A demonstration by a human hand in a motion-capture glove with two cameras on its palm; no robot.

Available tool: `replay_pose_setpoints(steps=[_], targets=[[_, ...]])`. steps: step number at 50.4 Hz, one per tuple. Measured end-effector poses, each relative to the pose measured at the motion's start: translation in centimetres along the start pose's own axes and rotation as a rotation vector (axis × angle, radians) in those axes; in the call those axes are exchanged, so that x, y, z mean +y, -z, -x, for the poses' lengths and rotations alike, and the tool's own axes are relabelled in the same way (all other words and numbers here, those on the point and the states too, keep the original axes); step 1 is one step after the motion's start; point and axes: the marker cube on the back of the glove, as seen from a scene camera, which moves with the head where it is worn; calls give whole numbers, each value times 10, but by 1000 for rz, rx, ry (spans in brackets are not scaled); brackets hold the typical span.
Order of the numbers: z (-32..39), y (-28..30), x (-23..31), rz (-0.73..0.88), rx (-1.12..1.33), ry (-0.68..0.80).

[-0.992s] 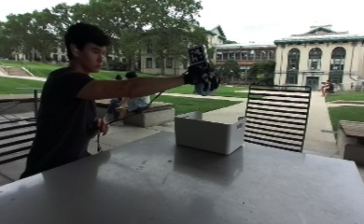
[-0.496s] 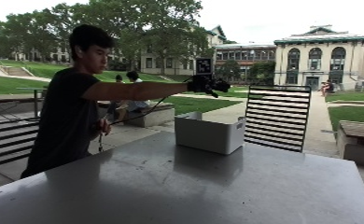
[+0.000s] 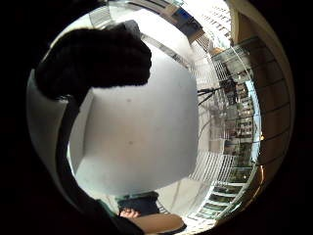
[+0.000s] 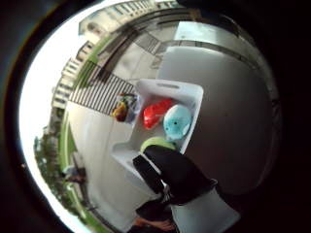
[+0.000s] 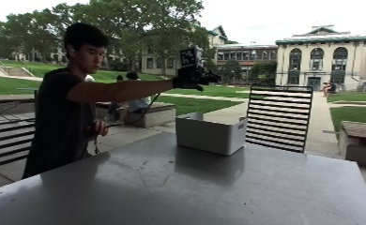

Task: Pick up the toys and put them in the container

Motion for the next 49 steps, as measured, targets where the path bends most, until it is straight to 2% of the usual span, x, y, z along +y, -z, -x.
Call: replay_pose_setpoints(steps=[10, 28, 37, 49], targets=[[-85, -2, 47, 23, 23, -177], [-250, -38, 136, 50, -23, -323], [-290, -54, 157, 31, -9, -332], [-297, -66, 169, 12, 4, -321]])
